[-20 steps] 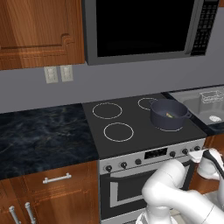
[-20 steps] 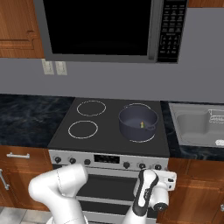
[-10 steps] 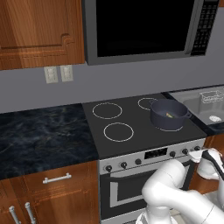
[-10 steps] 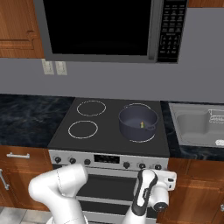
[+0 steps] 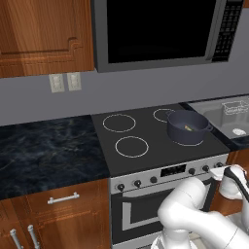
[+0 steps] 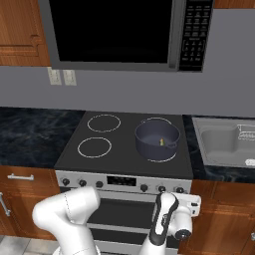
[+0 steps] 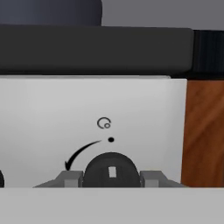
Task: Retrieve the frozen meat and place it in the pot on a burner. Then turn the burner on.
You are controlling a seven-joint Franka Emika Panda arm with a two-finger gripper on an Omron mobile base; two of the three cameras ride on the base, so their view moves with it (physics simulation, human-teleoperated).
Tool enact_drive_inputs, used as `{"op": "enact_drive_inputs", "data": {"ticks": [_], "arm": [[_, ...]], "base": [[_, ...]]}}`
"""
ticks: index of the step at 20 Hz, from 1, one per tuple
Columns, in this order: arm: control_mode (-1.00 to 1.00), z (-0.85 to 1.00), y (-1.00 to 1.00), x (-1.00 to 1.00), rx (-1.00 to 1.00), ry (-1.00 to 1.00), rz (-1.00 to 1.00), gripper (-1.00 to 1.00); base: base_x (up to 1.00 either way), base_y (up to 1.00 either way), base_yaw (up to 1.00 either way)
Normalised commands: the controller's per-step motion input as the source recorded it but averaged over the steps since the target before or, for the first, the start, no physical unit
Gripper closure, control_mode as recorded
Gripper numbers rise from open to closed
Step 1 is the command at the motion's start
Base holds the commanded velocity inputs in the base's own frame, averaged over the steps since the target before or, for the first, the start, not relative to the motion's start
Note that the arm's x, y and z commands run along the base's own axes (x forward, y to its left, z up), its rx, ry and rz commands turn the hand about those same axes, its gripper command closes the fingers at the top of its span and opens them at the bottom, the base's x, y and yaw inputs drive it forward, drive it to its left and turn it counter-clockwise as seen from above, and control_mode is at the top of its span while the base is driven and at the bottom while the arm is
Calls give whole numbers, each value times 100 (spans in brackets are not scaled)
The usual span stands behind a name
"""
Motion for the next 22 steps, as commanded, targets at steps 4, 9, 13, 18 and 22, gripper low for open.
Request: {"op": "enact_drive_inputs", "data": {"ticks": [4, 9, 13, 18, 22], "arm": [[-100, 0, 0, 0, 0, -1, 0, 100], [-100, -4, 0, 0, -4, 1, 0, 100], [-100, -6, 0, 0, -12, -2, 5, 100], [-100, -15, 0, 0, -12, 0, 7, 100], [-100, -15, 0, 0, -18, 0, 4, 100]], "base": [[0, 0, 0], [0, 0, 0], [0, 0, 0], [0, 0, 0], [0, 0, 0]]}}
